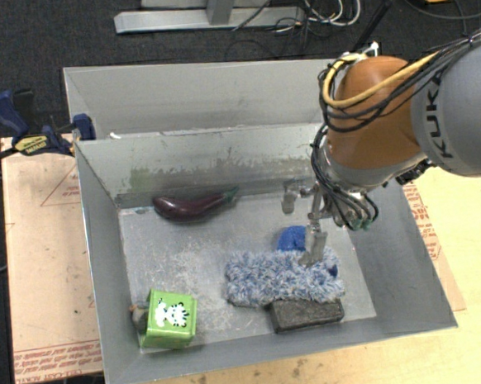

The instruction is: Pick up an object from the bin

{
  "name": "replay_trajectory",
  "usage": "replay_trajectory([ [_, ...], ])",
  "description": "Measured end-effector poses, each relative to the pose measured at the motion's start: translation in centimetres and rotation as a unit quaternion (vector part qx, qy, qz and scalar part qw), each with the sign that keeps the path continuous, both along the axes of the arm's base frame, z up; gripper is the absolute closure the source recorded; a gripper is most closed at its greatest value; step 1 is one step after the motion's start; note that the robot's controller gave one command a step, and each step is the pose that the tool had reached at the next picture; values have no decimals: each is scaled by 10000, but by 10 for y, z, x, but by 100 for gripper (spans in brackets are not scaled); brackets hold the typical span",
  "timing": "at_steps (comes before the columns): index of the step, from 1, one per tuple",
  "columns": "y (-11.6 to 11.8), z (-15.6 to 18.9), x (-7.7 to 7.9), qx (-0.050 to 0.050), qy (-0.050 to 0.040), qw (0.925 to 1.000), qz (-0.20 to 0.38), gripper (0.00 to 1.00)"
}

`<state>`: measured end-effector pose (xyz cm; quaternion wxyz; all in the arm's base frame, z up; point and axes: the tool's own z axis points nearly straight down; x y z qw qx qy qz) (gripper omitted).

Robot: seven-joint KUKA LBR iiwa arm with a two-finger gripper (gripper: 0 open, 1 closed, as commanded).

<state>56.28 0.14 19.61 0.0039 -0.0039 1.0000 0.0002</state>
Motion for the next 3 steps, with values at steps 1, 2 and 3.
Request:
replay_trajectory([
  [1,-3,-46,-13,3,35,9997,-248,100],
  [2,-3,-46,-13,3,35,9997,-248,0],
  [3,-3,-46,-13,4,35,9997,-248,0],
])
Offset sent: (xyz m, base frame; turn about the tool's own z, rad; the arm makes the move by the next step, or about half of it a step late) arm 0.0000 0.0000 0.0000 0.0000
